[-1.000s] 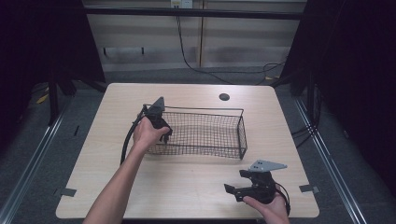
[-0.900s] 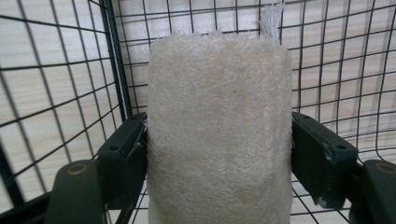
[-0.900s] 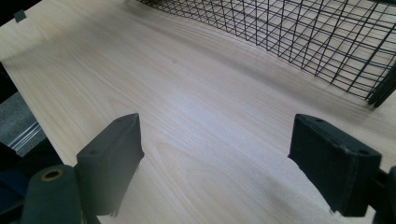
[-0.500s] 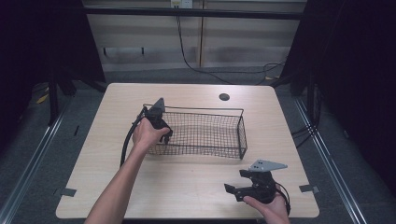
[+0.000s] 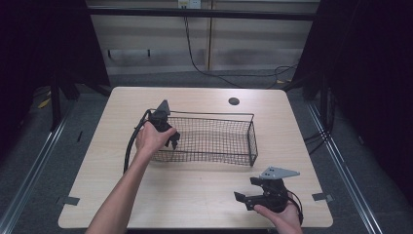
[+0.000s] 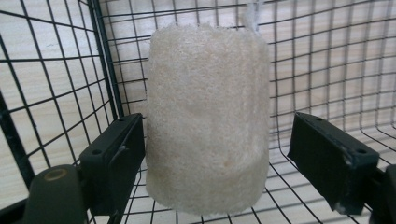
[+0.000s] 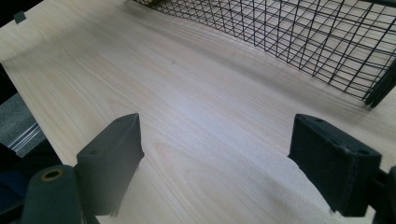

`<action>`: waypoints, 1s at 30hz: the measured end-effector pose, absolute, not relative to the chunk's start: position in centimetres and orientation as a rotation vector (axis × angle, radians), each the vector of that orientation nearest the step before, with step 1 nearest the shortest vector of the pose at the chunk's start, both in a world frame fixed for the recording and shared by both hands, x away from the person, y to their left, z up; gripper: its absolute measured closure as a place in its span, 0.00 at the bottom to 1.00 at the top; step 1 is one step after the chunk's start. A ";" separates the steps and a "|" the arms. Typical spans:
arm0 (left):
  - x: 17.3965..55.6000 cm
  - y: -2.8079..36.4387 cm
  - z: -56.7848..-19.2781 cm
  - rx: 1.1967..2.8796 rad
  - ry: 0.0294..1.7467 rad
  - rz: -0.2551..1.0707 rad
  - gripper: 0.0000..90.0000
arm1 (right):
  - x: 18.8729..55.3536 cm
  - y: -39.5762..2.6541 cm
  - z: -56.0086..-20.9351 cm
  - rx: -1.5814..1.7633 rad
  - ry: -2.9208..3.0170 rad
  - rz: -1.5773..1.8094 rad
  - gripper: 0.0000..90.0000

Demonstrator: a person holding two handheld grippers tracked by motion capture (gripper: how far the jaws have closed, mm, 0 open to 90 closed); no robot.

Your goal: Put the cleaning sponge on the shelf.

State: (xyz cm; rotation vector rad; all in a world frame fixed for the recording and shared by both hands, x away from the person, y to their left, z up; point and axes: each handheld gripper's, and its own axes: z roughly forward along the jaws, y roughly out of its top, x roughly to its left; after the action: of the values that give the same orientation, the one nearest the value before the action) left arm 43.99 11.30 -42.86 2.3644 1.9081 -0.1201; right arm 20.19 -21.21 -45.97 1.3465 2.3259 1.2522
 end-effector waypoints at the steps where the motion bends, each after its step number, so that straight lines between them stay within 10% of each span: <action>1: 43.9 11.3 -42.8 2.353 1.910 -0.116 0.21 | 20.2 -21.2 -46.0 1.348 2.325 1.252 0.18; 30: 42.3 15.6 -38.3 2.266 1.514 -0.185 0.21 | 20.3 -21.4 -46.0 1.349 2.315 1.252 0.19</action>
State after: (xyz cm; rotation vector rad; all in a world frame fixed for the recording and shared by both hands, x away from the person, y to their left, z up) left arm 42.34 15.62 -38.25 2.2657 1.5140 -0.1854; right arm 20.30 -21.39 -45.99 1.3493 2.3146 1.2516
